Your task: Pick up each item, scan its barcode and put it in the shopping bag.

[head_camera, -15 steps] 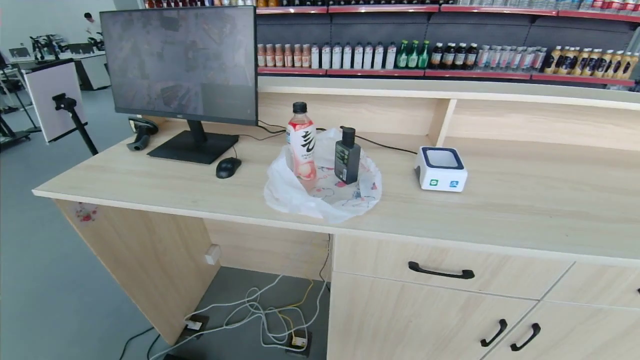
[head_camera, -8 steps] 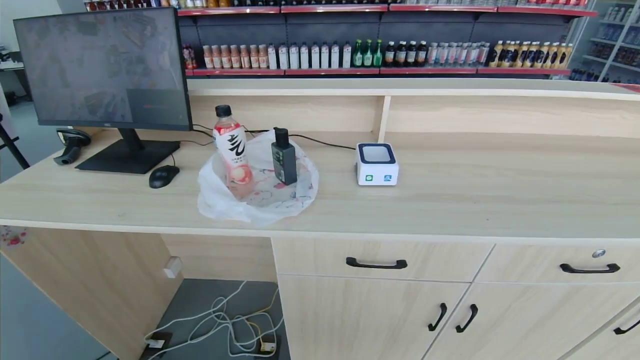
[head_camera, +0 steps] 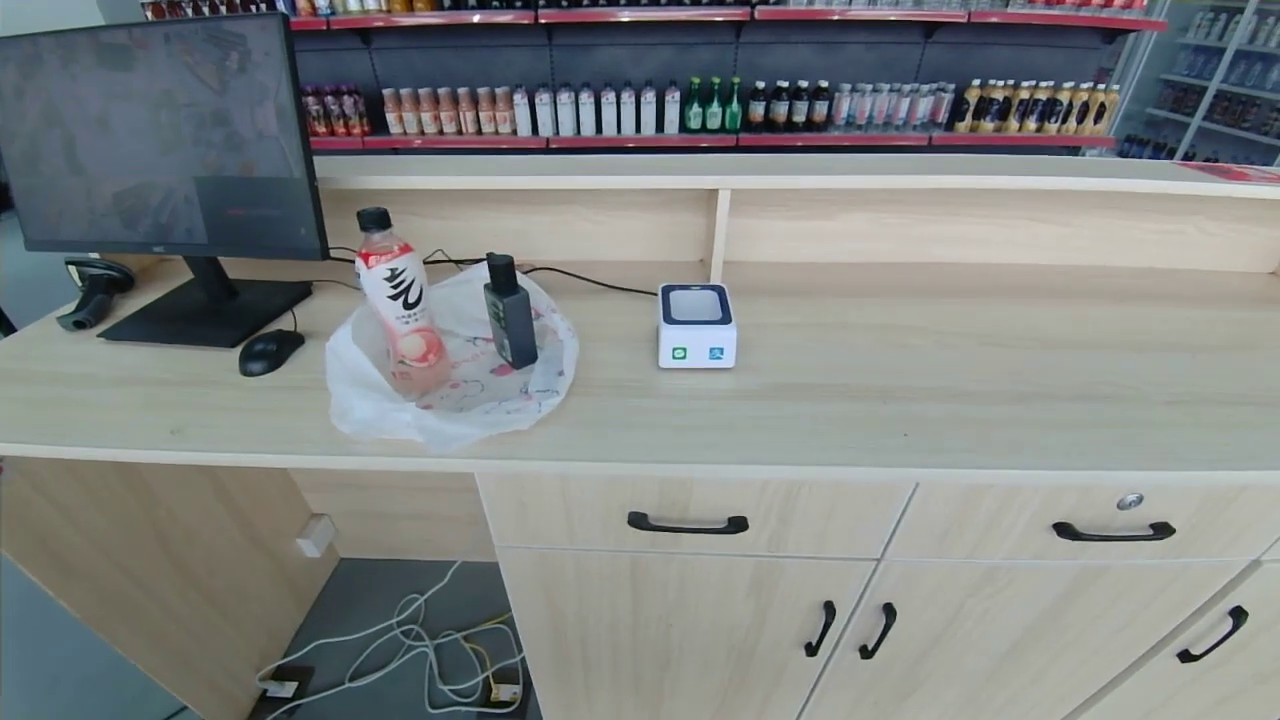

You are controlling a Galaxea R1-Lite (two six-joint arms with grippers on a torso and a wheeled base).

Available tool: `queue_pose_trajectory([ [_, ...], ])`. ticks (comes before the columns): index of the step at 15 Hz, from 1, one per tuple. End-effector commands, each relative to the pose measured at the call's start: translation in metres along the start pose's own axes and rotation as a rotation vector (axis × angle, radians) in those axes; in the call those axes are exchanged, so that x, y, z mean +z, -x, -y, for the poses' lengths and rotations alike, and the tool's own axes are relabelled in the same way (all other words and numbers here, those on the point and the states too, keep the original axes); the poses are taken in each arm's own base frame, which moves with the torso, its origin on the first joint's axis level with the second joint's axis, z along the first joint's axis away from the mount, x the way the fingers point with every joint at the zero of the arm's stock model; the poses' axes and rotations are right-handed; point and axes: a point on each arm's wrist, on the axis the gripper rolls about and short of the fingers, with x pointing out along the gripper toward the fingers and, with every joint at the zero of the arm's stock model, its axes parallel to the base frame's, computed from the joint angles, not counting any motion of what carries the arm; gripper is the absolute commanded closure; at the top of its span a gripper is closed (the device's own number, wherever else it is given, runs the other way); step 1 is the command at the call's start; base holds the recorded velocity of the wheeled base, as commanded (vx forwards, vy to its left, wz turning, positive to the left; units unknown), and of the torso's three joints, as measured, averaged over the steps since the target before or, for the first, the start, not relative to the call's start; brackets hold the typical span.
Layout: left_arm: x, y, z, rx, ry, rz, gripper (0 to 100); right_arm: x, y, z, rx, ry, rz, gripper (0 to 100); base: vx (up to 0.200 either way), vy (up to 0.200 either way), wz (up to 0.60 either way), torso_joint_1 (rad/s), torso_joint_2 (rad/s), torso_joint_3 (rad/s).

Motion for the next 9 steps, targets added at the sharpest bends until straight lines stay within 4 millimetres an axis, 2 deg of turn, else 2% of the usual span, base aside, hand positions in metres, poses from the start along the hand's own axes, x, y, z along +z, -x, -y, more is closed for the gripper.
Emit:
queue_pose_trajectory([
  [1,0.0001,0.0001,0.0000,0.001,0.000,0.001,0,-0.0001,0.0000,0.0000,0.001,0.000,-0.001,0,-0.200,0.000,0.00,0.012,0.01,0.002],
  [5,0.0001,0.0001,0.0000,0.002,0.006,0.001,0,0.0000,0.0000,0.0000,0.001,0.002,0.001,0,-0.200,0.000,0.00,-0.004,0.00,0.004],
  [9,0.0001,0.0001,0.0000,0.001,0.003,0.001,0,0.0000,0.0000,0.0000,0.001,0.002,0.001,0,0.000,0.000,0.00,0.000,0.00,0.000],
])
